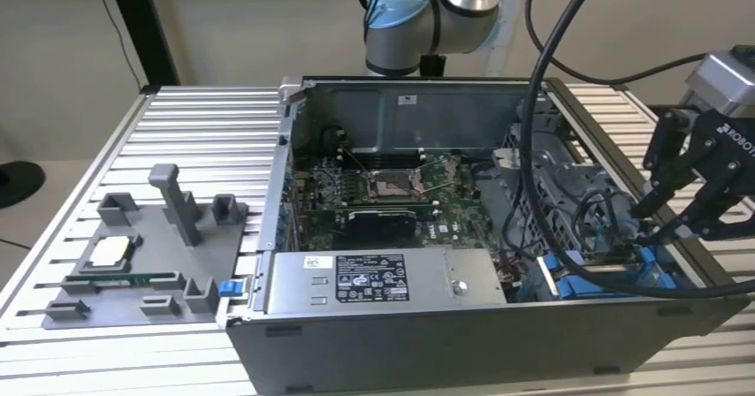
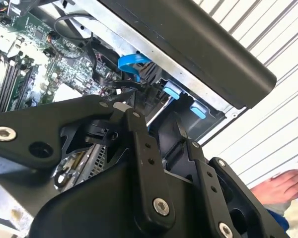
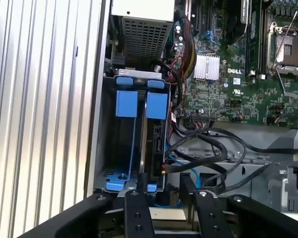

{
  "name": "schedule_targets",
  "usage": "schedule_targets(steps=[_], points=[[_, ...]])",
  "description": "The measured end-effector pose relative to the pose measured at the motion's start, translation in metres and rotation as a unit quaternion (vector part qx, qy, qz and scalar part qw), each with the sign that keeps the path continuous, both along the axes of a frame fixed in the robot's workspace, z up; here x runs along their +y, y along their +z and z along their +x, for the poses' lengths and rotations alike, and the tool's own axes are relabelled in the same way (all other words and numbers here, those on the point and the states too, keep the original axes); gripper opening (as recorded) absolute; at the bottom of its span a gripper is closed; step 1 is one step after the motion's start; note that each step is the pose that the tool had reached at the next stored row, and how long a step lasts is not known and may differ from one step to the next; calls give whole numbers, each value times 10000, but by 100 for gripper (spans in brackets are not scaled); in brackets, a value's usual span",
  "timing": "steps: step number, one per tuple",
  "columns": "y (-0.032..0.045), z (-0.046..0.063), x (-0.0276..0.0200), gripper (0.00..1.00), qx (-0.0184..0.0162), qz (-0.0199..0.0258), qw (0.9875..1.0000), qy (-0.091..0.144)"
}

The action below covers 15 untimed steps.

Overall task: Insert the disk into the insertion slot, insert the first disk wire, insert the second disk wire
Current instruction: 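Insert the second disk wire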

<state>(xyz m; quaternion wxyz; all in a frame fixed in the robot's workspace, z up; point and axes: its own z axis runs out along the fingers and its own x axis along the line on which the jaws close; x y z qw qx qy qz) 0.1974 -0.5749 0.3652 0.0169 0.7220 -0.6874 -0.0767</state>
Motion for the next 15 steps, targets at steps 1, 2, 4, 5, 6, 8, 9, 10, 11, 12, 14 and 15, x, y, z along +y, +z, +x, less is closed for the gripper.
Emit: schedule_targets(steps=[1, 2, 4, 5, 6, 8, 9, 10, 11, 12, 14, 15], points=[[1, 7, 1, 100, 0, -1, 10000, 6], [1, 10, 1, 100, -2, 0, 10000, 9], [0, 11, 1, 100, -11, 0, 10000, 11], [-2, 13, 1, 100, -12, 1, 10000, 11], [-3, 20, 1, 100, -13, 9, 10000, 12], [-5, 34, 1, 100, -13, 39, 10000, 13], [-6, 40, 1, 100, -13, 65, 10000, 15], [-7, 43, 1, 100, -13, 109, 9999, 16], [-9, 49, 1, 100, -13, 169, 9999, 17], [-10, 54, 1, 100, -13, 234, 9997, 17], [-13, 66, 1, 100, -13, 362, 9993, 17], [-13, 74, 0, 100, -13, 380, 9993, 19]])
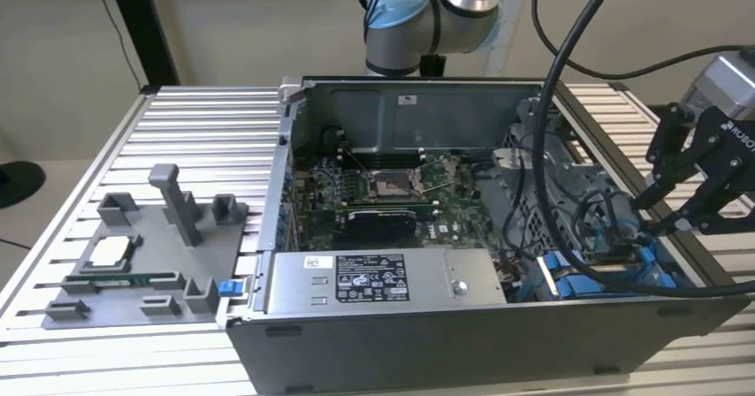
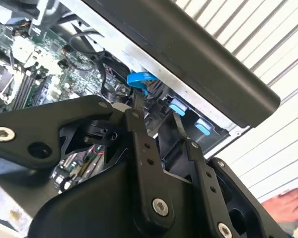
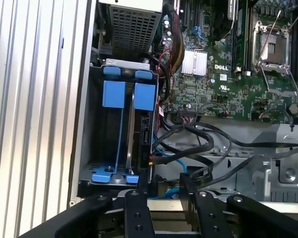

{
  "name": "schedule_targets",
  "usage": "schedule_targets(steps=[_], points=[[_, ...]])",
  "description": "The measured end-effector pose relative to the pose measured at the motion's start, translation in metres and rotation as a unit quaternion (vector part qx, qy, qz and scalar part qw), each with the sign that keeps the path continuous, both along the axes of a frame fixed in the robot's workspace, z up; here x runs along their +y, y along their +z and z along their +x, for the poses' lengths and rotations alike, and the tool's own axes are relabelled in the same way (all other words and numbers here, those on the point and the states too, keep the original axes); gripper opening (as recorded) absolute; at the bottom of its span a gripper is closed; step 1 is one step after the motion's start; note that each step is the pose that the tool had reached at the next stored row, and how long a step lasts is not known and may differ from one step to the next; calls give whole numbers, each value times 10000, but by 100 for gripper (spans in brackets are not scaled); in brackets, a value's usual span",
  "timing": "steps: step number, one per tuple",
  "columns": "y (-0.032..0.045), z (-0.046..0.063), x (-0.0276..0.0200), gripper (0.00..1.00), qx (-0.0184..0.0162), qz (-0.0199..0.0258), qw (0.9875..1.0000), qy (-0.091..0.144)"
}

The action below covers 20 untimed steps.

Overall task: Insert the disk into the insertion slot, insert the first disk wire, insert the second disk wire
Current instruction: 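Insert the second disk wire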

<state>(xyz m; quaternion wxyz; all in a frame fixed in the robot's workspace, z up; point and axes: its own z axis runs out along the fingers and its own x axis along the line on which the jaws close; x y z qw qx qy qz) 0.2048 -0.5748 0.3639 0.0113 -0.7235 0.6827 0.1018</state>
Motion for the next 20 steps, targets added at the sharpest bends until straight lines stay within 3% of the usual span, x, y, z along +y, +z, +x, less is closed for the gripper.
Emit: schedule_targets(steps=[5, 10, 14, 15, 20], points=[[-1, 13, -20, 100, -1, -3, 10000, 1], [-17, 15, -102, 100, 0, -19, 10000, 2], [-63, 5, -110, 100, -2, -19, 10000, 1], [-68, 1, -110, 0, -5, -16, 10000, 1], [-76, -6, -109, 0, -20, -6, 10000, 1]])
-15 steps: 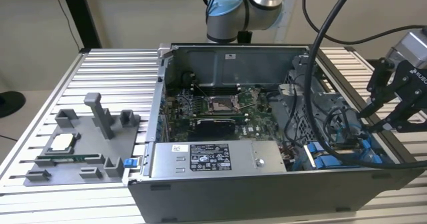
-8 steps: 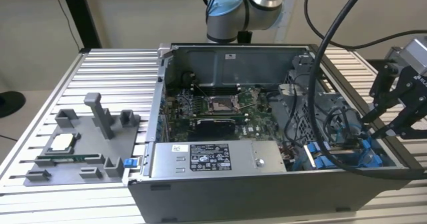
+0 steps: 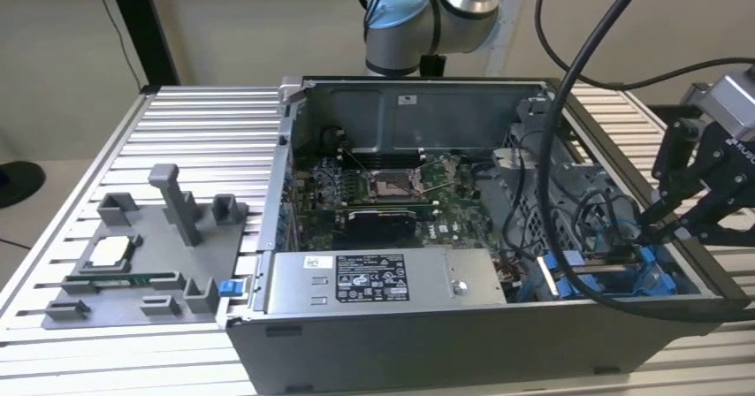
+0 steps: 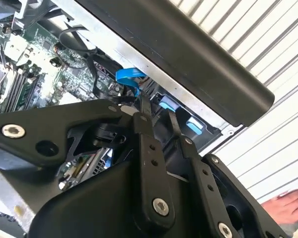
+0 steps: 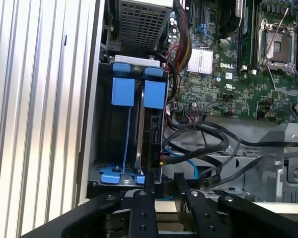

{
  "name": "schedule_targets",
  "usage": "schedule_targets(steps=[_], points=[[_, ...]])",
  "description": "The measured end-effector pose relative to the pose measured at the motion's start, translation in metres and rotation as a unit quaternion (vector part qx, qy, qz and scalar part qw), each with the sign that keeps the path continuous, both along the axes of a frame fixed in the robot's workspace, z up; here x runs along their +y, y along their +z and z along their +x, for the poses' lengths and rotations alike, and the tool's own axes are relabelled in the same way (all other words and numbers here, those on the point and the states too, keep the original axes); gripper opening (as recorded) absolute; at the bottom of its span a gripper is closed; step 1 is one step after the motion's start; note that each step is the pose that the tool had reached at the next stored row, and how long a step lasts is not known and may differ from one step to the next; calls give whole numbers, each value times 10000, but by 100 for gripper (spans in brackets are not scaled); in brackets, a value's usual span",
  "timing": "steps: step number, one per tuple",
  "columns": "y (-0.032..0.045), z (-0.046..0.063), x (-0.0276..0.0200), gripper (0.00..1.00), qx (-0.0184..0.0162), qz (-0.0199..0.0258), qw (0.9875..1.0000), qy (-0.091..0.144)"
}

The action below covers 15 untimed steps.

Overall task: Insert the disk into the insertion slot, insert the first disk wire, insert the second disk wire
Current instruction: 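Insert the second disk wire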

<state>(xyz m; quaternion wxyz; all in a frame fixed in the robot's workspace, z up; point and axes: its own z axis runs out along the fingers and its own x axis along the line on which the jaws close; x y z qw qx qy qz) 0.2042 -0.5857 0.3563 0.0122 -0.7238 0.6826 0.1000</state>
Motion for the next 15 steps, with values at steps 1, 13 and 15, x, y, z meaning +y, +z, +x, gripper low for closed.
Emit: schedule_targets(steps=[1, 13, 15], points=[[1, -1, 2, 0, -6, 0, 10000, 0], [2, -7, 6, 0, -48, 1, 10000, 0], [20, -20, 7, 0, -53, -1, 10000, -1]])
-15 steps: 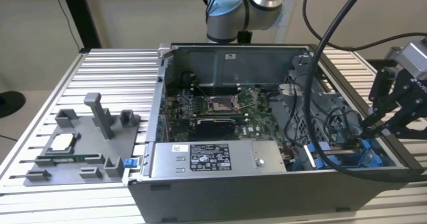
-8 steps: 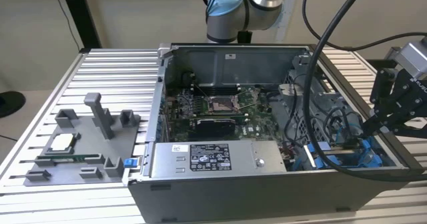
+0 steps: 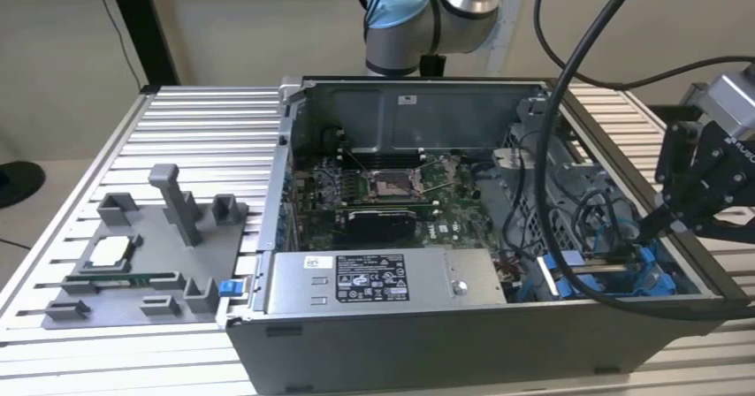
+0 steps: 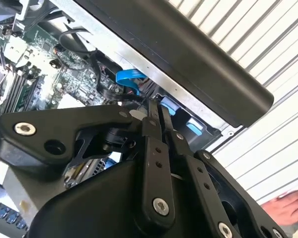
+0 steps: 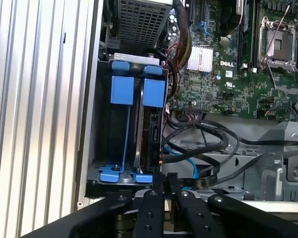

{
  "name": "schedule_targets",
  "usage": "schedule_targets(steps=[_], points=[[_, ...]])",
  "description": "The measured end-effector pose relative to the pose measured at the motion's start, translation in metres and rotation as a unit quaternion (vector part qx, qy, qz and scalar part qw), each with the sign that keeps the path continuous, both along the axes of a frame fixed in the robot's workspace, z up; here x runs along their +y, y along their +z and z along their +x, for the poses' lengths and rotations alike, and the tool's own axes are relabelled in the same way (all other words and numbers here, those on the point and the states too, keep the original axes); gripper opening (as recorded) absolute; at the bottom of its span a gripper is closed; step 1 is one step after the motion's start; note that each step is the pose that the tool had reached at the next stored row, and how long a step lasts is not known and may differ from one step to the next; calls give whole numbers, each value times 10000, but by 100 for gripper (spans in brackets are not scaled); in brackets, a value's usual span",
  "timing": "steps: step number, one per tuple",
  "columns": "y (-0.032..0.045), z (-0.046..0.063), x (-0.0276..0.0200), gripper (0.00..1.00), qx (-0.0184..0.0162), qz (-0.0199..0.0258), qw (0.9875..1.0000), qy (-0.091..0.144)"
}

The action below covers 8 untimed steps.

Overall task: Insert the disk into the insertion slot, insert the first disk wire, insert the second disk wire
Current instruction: 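Insert the second disk wire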

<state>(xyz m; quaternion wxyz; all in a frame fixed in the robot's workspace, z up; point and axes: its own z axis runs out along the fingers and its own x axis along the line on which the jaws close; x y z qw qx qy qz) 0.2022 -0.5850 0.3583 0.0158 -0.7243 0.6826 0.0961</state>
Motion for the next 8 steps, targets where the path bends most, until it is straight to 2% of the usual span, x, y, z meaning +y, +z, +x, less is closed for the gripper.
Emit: schedule_targets(steps=[8], points=[[11, -13, 0, 0, -8, 1, 10000, 1]])
